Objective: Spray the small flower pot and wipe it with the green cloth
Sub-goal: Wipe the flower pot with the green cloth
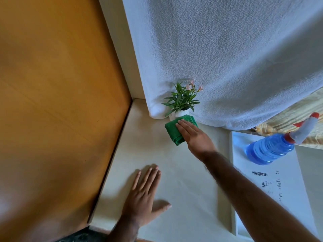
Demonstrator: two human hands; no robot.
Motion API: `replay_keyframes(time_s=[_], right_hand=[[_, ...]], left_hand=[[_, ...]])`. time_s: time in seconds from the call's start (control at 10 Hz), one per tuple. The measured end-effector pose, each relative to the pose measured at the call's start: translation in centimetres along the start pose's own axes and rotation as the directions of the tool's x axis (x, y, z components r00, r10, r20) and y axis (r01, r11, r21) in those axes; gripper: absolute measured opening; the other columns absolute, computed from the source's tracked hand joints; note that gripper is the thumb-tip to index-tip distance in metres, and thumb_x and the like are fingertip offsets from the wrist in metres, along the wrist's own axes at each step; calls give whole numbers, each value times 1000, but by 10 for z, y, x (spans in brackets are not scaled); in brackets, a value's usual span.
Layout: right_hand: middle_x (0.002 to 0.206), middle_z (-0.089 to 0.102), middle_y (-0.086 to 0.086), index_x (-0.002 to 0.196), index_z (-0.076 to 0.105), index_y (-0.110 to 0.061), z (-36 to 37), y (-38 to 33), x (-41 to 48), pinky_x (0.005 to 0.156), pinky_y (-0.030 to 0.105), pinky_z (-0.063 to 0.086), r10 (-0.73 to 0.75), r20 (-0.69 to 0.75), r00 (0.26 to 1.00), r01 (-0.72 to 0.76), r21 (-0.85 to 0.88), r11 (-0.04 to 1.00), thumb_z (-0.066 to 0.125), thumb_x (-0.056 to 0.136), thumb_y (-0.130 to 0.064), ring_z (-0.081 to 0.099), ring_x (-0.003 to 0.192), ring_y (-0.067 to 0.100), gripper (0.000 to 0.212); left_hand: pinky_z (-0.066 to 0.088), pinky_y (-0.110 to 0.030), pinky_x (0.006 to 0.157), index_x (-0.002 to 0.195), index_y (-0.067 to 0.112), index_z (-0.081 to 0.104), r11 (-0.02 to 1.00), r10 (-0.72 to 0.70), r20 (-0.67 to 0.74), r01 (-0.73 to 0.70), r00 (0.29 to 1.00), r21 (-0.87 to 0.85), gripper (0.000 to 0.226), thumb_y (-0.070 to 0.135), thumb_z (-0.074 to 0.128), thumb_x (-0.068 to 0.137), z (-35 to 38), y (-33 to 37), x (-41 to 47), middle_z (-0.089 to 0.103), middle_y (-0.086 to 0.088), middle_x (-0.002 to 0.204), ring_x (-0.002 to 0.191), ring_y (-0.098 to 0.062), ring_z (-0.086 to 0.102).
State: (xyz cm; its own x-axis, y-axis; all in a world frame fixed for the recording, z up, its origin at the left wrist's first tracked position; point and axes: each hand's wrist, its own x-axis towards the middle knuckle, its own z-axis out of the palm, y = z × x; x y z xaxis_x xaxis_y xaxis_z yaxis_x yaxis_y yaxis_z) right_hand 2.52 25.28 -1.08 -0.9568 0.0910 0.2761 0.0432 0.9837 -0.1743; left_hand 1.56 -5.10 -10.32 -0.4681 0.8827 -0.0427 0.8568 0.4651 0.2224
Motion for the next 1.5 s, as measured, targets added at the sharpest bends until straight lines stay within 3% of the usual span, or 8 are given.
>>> replay_keyframes(time_s=[0.1, 0.4, 0.6, 0.8, 1.0, 1.2, 1.3, 1.5], right_hand=[[133, 64, 25, 130, 63, 8, -7, 1, 8, 102, 53, 48, -20, -15, 1000, 20, 11, 1000, 34, 88, 1, 61, 123, 42, 52], [131, 64, 27, 128, 64, 9, -2, 11, -7, 96, 58, 53, -9, 49, 999, 7, 41, 999, 53, 83, 15, 62, 120, 45, 47], [134, 63, 23, 131, 63, 6, -6, 7, 9, 108, 48, 41, -16, 4, 1000, 16, 50, 999, 33, 90, -3, 60, 125, 40, 51], [131, 64, 27, 128, 64, 9, 6, 17, -11, 95, 60, 53, 30, 58, 998, -35, 91, 995, 66, 77, 23, 62, 120, 47, 52], [137, 63, 20, 134, 62, 2, -3, 19, 5, 110, 44, 38, 59, 4, 998, -60, 75, 995, 32, 87, -3, 59, 126, 38, 56], [134, 64, 23, 130, 64, 5, 13, 18, -10, 105, 56, 44, 92, 68, 993, -99, 113, 989, 36, 88, -4, 61, 122, 44, 52], [137, 62, 23, 133, 62, 5, 11, 16, -13, 101, 56, 51, 113, 60, 992, -121, 152, 981, 42, 86, 3, 58, 126, 43, 51], [138, 61, 21, 133, 63, 3, 3, 17, 10, 110, 44, 40, 77, -10, 997, -75, 131, 989, 32, 87, -2, 58, 128, 39, 56]], left_hand=[[20, -59, 125, 168, 11, 18, 1000, 2, -11, -3, 1000, -9, 117, 91, 46, 88, 0, -1, 2, 12, -7, 179, 164, -27, 13], [19, -60, 125, 168, 11, 18, 1000, 12, -31, -13, 999, -23, 117, 91, 48, 87, 4, -1, 1, 11, -6, 179, 164, -26, 13], [20, -60, 125, 168, 11, 19, 1000, 12, -42, -13, 999, -24, 117, 90, 50, 87, 4, -1, 1, 12, -6, 179, 163, -26, 14], [20, -59, 125, 168, 11, 18, 1000, 8, -33, -8, 999, -7, 117, 91, 47, 87, 2, 0, 1, 13, -7, 178, 163, -27, 15], [20, -59, 125, 168, 10, 18, 1000, 6, -7, -6, 1000, 5, 117, 91, 47, 88, -1, 1, 2, 11, -7, 179, 164, -26, 12], [22, -59, 124, 167, 9, 22, 1000, 1, 0, -1, 1000, 1, 116, 91, 47, 88, -5, 2, 2, 17, -9, 177, 163, -27, 17], [22, -59, 124, 166, 9, 23, 1000, 1, 0, -1, 1000, 10, 115, 91, 46, 89, -7, 3, 2, 19, -9, 177, 162, -27, 19], [21, -58, 124, 167, 9, 20, 1000, -7, 23, 6, 1000, 18, 116, 92, 44, 88, -7, 4, 2, 17, -9, 177, 163, -26, 16]])
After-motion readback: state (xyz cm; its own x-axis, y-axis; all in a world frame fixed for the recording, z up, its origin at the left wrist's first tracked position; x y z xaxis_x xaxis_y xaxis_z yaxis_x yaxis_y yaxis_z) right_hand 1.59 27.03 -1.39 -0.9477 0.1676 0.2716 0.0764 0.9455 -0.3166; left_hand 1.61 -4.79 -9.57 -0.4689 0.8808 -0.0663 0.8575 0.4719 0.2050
